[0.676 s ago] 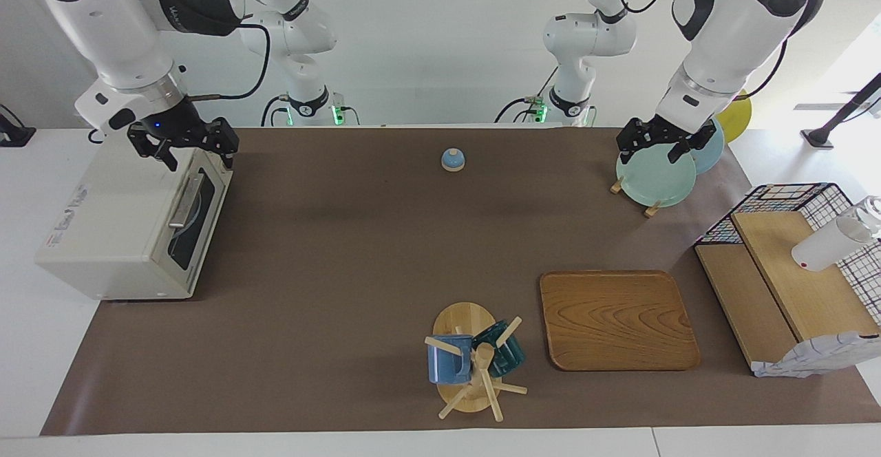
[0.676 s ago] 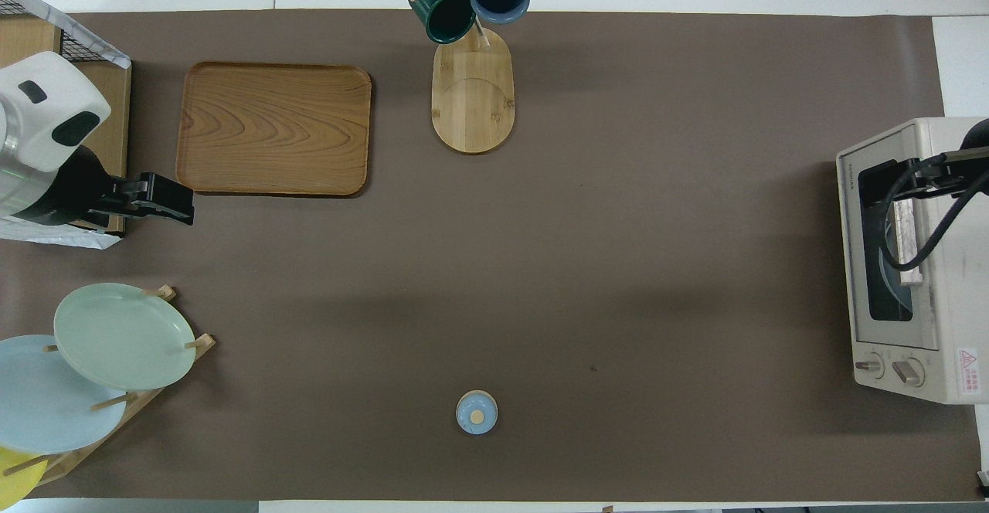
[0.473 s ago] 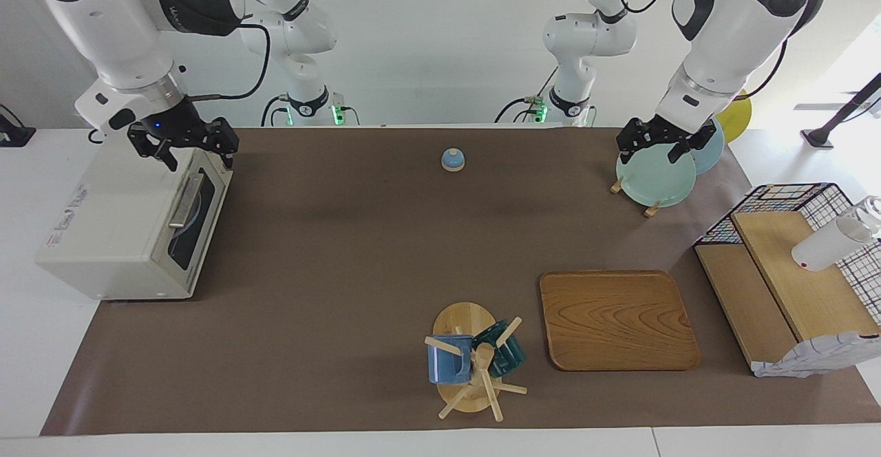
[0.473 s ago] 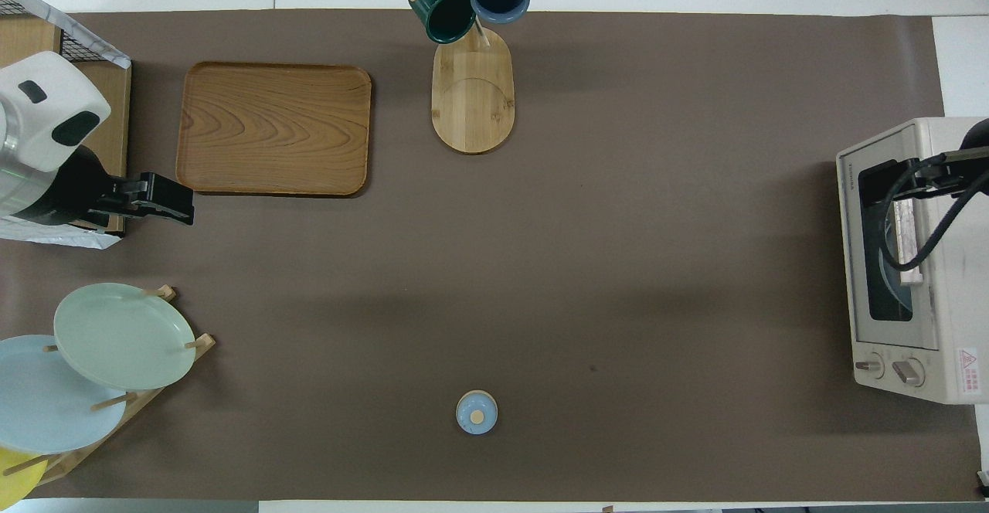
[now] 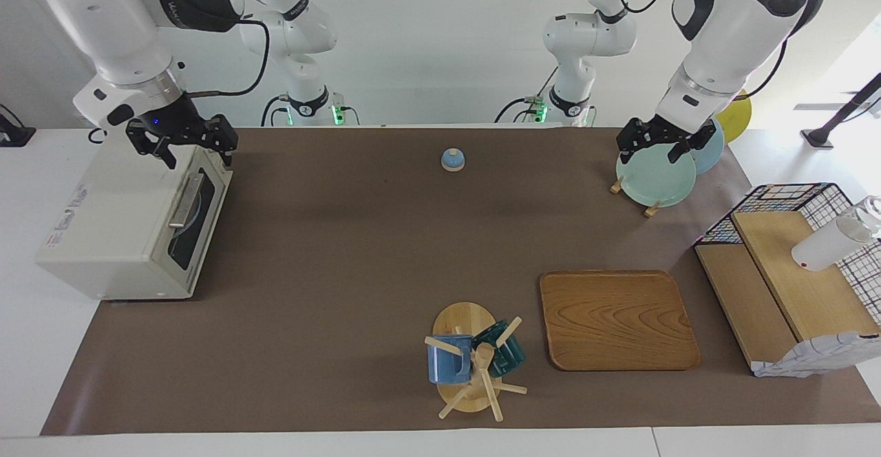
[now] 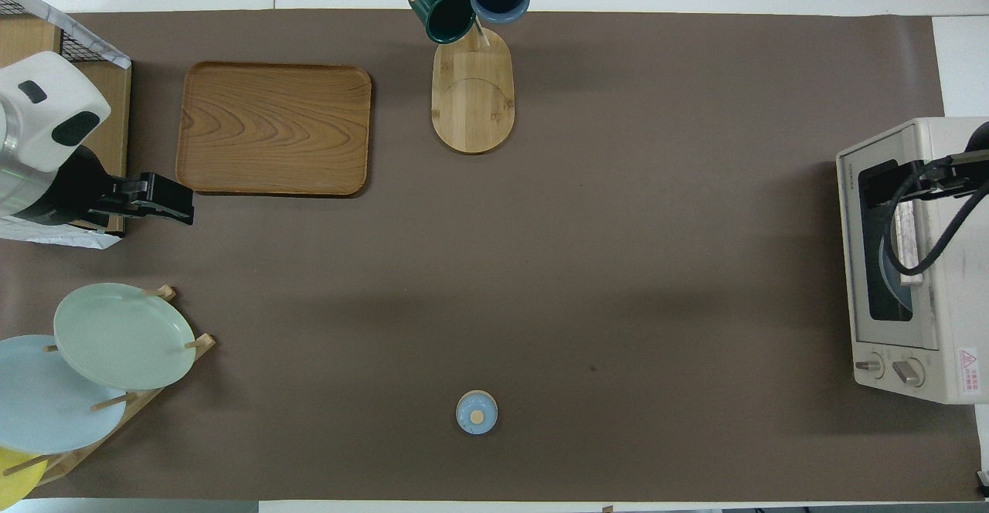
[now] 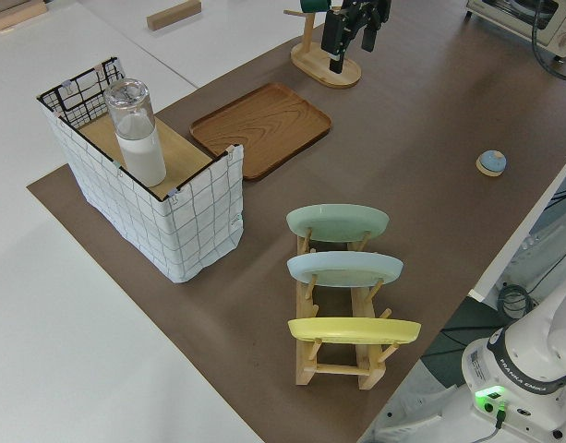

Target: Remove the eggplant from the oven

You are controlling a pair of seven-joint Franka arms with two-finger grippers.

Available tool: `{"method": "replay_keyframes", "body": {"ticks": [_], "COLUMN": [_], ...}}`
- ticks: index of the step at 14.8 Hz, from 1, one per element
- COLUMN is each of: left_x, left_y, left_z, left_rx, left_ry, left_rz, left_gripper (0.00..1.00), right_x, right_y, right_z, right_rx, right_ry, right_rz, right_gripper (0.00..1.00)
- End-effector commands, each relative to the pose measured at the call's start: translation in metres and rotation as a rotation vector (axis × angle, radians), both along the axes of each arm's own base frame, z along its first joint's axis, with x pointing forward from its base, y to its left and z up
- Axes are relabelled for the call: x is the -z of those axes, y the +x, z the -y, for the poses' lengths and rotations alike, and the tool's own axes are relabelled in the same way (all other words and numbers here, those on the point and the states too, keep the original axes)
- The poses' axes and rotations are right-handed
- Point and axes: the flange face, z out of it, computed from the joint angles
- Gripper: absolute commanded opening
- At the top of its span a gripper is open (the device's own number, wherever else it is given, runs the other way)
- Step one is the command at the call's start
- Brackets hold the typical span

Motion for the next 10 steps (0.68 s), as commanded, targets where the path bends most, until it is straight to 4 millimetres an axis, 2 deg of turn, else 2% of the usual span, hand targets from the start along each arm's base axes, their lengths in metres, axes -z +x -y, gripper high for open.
{"method": "replay_keyframes", "body": {"ticks": [1, 3, 5, 6, 8, 9, 10], "left_x": [-0.004, -0.005, -0.004, -0.005, -0.005, -0.004, -0.005], "left_y": [-0.001, -0.001, -0.001, -0.001, -0.001, -0.001, -0.001], "left_z": [-0.003, -0.003, -0.003, -0.003, -0.003, -0.002, -0.003], "left_rx": [0.003, 0.003, 0.003, 0.003, 0.003, 0.004, 0.003], "left_ry": [-0.006, -0.006, -0.006, -0.006, -0.006, -0.006, -0.006], "left_rz": [-0.003, -0.003, -0.003, -0.001, -0.003, -0.003, -0.003], "left_gripper": [1.0, 1.0, 1.0, 1.0, 1.0, 1.0, 1.0], "right_x": [0.014, 0.039, 0.074, 0.087, 0.103, 0.105, 0.117], "right_y": [-0.012, -0.021, -0.026, -0.026, -0.026, -0.027, -0.03], "right_z": [0.004, 0.017, 0.028, 0.04, 0.047, 0.051, 0.053], "right_rx": [-0.025, -0.001, 0.042, 0.085, 0.096, 0.094, 0.083], "right_ry": [0.039, 0.034, -0.009, -0.048, -0.074, -0.089, -0.117], "right_rz": [0.016, 0.056, 0.029, 0.03, 0.029, 0.017, -0.004], "right_gripper": [0.0, 0.0, 0.0, 0.0, 0.0, 0.0, 0.0]}}
